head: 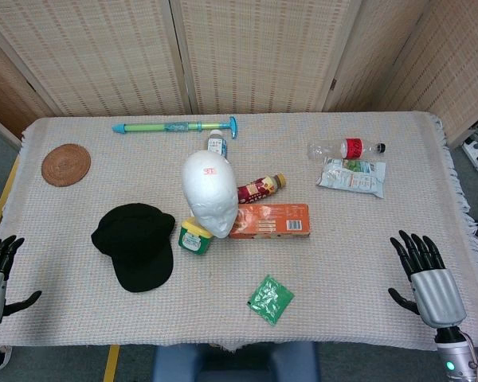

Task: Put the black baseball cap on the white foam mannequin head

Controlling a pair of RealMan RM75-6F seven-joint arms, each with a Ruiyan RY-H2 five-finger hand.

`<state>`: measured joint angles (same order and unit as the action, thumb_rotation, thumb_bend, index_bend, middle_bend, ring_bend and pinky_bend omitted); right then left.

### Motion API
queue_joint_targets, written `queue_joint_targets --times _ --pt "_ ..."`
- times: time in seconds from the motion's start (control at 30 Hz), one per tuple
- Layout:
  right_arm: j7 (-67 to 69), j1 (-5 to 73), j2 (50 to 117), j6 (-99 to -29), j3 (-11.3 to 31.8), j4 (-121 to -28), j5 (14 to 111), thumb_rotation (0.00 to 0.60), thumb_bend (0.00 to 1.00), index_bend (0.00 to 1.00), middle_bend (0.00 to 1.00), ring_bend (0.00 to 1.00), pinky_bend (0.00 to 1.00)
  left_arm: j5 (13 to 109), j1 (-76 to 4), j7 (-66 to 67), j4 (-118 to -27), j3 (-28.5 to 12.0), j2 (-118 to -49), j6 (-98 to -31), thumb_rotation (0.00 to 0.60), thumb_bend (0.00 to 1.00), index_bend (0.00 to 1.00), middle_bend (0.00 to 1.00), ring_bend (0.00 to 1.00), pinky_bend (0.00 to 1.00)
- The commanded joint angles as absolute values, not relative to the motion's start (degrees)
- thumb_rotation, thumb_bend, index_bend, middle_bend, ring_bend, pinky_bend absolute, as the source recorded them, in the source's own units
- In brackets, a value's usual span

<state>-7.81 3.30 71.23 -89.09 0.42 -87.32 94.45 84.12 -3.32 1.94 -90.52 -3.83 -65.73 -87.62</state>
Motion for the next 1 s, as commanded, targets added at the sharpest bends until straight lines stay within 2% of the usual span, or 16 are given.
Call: queue_joint_targets --times 0.03,0.2,0.3,0.47,0.6,0.77,0.9,1.0 --pt "-7.79 3.26 71.2 -89.1 0.39 -87.38 94.45 0.6 0.11 0.0 0.0 0.0 0.0 84.51 -3.41 1.84 -90.35 -3.63 -65.87 -87.51 0.6 0.13 0.13 0.11 0.04 0.2" --pt "-7.66 3.16 71.13 -89.24 0.41 -87.5 94.4 0.6 0.11 0.0 0.0 0.0 0.0 87.34 -3.66 1.41 -89.49 -1.74 -67.87 -86.94 0.6 0.13 0.13 0.11 0.04 0.21" --pt "-7.89 3.14 71.15 -89.26 0.48 -87.54 94.3 0.6 0.11 0.0 0.0 0.0 0.0 92.17 -3.5 1.06 -87.53 0.49 -71.92 -88.42 0.6 0.13 0.16 0.19 0.08 0.28" --pt "-7.87 2.9 71.03 -89.69 0.79 -87.78 93.89 0.6 0.11 0.0 0.0 0.0 0.0 102.33 -2.18 -3.76 -76.11 3.45 -83.83 -96.75 0.6 0.13 0.32 0.56 0.41 0.6" --pt "-7.74 2.91 70.94 -89.5 1.23 -87.86 93.04 0.6 0.11 0.0 0.0 0.0 0.0 107.81 -1.32 -7.73 -66.29 6.77 -91.48 -100.41 0.6 0.13 0.42 0.76 0.64 0.78" --pt "-8.33 3.05 70.88 -88.68 1.23 -87.97 92.44 0.6 0.11 0.0 0.0 0.0 0.0 109.03 -1.9 -11.57 -56.29 6.56 -99.69 -102.26 0.6 0.13 0.53 0.91 0.77 0.89" --pt "-8.27 3.14 70.83 -88.4 1.51 -87.99 91.9 0.6 0.11 0.0 0.0 0.0 0.0 108.49 -3.03 -14.53 -48.14 6.2 -105.28 -101.69 0.6 0.14 0.55 0.99 0.84 0.94" --pt "-8.09 3.29 70.71 -87.9 1.8 -88.05 91.14 0.6 0.11 0.0 0.0 0.0 0.0 107.8 -3.61 -16.18 -43.27 5.91 -108.55 -101.51 0.6 0.15 0.57 1.0 0.89 0.98"
